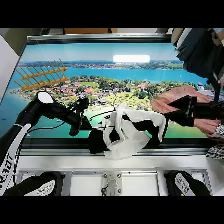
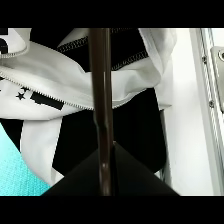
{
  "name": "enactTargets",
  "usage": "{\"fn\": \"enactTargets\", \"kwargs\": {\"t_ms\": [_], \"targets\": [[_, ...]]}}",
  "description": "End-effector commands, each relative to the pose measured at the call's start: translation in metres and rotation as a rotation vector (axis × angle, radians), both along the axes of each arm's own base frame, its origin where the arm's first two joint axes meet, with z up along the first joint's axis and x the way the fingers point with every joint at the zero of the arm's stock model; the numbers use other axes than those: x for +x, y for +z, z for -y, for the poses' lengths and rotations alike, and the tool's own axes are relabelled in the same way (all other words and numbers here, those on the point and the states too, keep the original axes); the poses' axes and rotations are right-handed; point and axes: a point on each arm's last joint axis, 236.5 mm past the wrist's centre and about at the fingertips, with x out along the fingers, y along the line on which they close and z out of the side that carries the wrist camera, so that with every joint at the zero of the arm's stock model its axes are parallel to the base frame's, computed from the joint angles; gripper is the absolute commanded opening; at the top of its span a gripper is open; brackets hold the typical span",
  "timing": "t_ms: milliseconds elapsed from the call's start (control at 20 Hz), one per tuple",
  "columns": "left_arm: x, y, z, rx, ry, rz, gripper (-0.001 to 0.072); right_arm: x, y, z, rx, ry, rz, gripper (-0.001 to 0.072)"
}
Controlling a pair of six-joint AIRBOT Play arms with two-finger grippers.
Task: Fold the clothes and pants, and hang the long-sleeved shirts on hangers.
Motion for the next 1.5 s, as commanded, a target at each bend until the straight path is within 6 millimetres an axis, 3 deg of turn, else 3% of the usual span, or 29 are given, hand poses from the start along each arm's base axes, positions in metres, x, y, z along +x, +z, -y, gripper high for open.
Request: {"fn": "enactTargets", "kwargs": {"t_ms": [0, 350, 700, 1450], "targets": [[0.0, 0.0, 0.0, 0.0, 0.0, 0.001, 0.0016, -0.012, -0.018, -0.017, 0.074, 0.072, 0.038, 0.0657], [0.0, 0.0, 0.0, -0.001, 0.0, 0.0, 0.0016, -0.022, -0.038, -0.053, 0.118, 0.216, -0.044, 0.0657], [0.0, 0.0, 0.0, 0.0, 0.0, 0.0, 0.0016, -0.015, -0.044, -0.08, 0.17, 0.254, -0.072, 0.0657], [0.0, 0.0, 0.0, 0.0, 0.0, 0.001, 0.0016, -0.016, -0.045, -0.082, 0.168, 0.258, -0.071, 0.0657]]}}
